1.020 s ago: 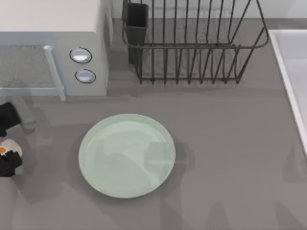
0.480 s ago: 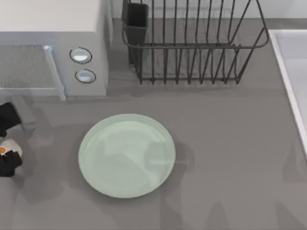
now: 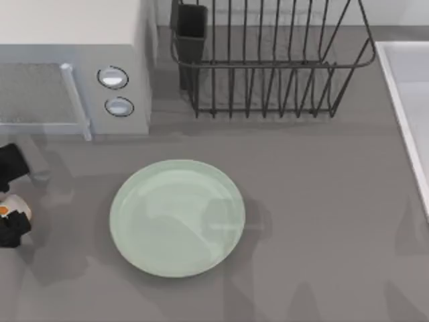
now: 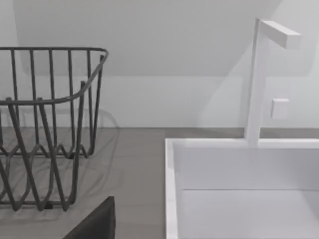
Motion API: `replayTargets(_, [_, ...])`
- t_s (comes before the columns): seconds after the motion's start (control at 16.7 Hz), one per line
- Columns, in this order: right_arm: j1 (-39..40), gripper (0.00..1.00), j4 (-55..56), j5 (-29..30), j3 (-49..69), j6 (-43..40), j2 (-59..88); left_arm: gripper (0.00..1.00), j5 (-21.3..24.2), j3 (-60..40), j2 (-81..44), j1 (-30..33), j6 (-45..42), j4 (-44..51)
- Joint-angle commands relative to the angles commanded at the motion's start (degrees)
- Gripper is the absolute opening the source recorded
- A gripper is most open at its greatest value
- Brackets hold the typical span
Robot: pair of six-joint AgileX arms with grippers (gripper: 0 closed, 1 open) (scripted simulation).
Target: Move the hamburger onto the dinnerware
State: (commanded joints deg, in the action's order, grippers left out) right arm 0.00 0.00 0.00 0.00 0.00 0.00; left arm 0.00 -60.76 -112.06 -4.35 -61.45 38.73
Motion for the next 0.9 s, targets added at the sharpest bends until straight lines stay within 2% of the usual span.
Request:
replayTargets(0.18, [0.0, 1.0, 0.0, 0.0, 0.0, 0.0, 0.0, 0.0, 0.0, 0.0, 0.0, 0.0, 0.0, 0.0])
replayTargets(0.24, [0.0, 1.0, 0.0, 0.0, 0.0, 0.0, 0.0, 0.0, -0.3, -0.6, 3.8, -0.7, -0.2, 4.6])
replayTargets(0.48, [0.0, 1.0, 0.0, 0.0, 0.0, 0.0, 0.0, 0.0, -0.2, -1.3, 6.8, -0.8, -0.5, 7.4])
replayTargets(0.9, [0.0, 1.0, 0.0, 0.0, 0.0, 0.0, 0.0, 0.0, -0.3, -9.9, 14.5, -0.3, -1.1, 19.8])
